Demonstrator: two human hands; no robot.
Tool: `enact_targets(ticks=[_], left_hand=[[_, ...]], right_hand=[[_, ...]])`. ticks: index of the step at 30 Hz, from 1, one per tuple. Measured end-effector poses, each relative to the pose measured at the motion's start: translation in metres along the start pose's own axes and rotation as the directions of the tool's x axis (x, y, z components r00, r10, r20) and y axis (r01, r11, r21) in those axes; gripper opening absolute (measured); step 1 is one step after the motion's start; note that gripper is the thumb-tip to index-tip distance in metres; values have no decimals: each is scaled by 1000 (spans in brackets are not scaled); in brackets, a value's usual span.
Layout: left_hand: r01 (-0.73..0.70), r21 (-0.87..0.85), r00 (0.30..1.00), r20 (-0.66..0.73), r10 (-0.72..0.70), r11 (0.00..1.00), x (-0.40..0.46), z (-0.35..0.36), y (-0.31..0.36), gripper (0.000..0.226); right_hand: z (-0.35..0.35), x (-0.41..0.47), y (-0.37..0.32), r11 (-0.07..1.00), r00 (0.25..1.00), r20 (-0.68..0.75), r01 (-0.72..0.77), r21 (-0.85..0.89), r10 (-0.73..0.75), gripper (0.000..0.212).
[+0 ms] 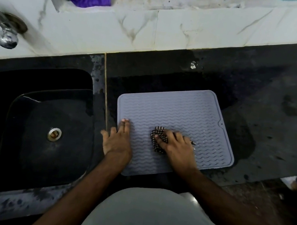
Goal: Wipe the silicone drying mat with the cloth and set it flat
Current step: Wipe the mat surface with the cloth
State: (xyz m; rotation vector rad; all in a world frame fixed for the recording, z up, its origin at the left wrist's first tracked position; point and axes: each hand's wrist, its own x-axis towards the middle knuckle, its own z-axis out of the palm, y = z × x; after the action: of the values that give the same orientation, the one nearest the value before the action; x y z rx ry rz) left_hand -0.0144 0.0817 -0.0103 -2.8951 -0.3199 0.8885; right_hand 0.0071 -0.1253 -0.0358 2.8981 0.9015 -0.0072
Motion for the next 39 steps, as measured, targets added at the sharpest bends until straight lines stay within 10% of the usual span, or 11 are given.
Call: enact_targets(ticks=[10,18,25,30,39], left_hand=[[18,201,999,-36,-11,979,6,-8,16,92],[-79,108,997,32,76,991,2,-16,17,134],[-460,-321,888,-162,430,828,20,-21,68,131],[-408,-185,894,-277,351,894,23,-6,85,124],[-285,-168,958,-78,276,944,25,-26,107,140]], right_hand=[[-13,-17,67,972,967,108,-224,-73,231,43],[-15,-36,89,873,865,115,-486,-50,488,34],[-13,-27,51,930,980,15,-194,313,200,51],[6,-24,44,963,990,62,-134,235,123,43],[4,-33,114,947,954,39,-299,117,296,43]])
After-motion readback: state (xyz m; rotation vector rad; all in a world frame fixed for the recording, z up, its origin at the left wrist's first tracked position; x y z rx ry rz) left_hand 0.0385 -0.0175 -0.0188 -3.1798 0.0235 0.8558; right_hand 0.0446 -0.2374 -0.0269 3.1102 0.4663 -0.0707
